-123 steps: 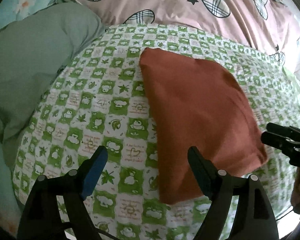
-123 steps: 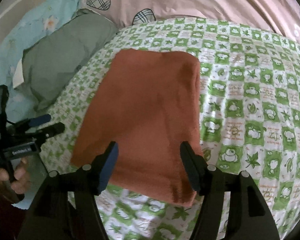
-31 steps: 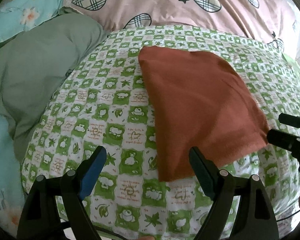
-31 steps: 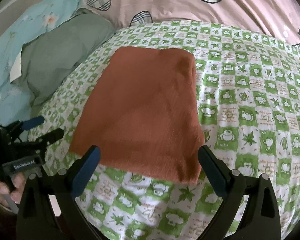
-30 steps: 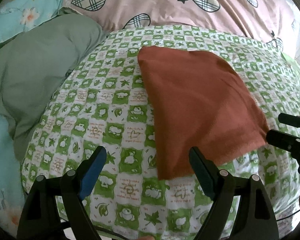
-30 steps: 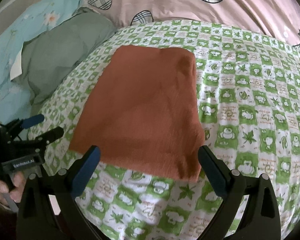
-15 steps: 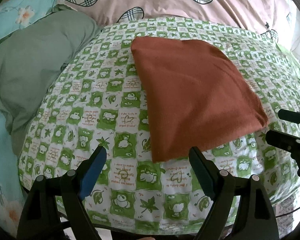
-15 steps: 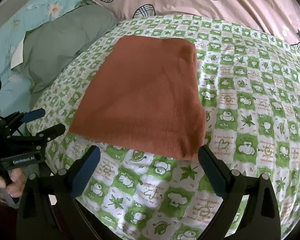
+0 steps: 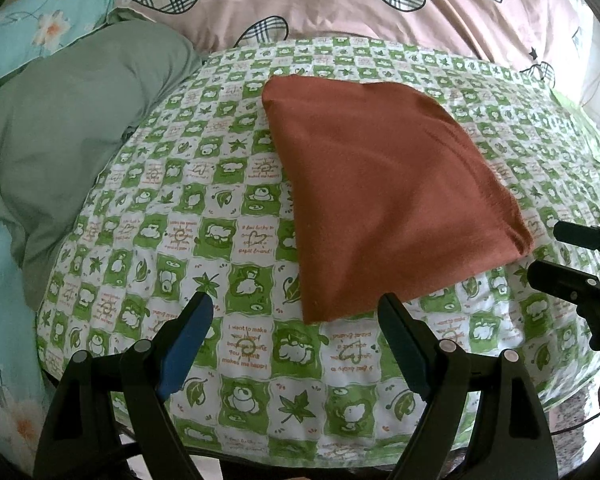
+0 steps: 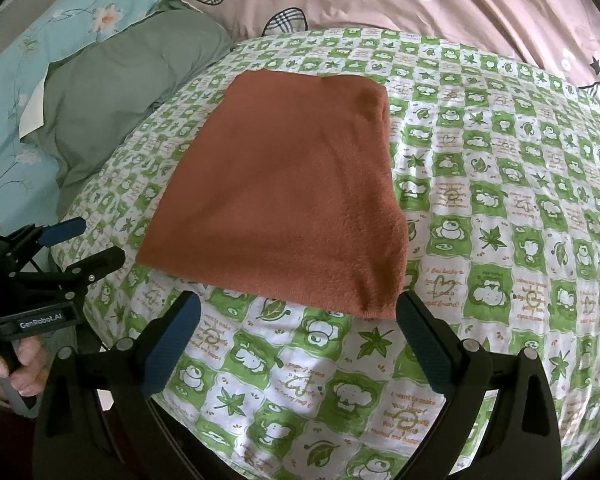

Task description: Fold small clothes

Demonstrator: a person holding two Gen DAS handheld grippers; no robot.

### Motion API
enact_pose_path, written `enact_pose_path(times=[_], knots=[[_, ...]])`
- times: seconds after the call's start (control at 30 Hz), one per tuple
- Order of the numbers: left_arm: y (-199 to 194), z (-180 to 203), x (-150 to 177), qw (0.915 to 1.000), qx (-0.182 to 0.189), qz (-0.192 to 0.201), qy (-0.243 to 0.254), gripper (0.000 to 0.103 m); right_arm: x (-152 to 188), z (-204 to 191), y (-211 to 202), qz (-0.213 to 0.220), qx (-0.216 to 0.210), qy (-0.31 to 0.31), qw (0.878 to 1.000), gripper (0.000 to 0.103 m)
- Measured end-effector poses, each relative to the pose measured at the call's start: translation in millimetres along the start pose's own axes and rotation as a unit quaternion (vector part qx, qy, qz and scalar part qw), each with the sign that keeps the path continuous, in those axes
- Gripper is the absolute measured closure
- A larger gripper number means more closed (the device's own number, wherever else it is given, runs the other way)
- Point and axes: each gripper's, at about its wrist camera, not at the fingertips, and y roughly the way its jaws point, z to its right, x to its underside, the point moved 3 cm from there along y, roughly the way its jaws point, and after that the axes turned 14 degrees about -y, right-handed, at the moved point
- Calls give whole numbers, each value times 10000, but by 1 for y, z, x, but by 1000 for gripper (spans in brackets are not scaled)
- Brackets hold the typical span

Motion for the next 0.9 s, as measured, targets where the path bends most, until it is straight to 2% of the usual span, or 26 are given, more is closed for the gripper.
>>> enact_pose_path(times=[0.9], knots=[[-16, 4, -2, 9998, 105, 145, -42, 18, -6, -7, -13, 100, 51, -73, 9999, 5]])
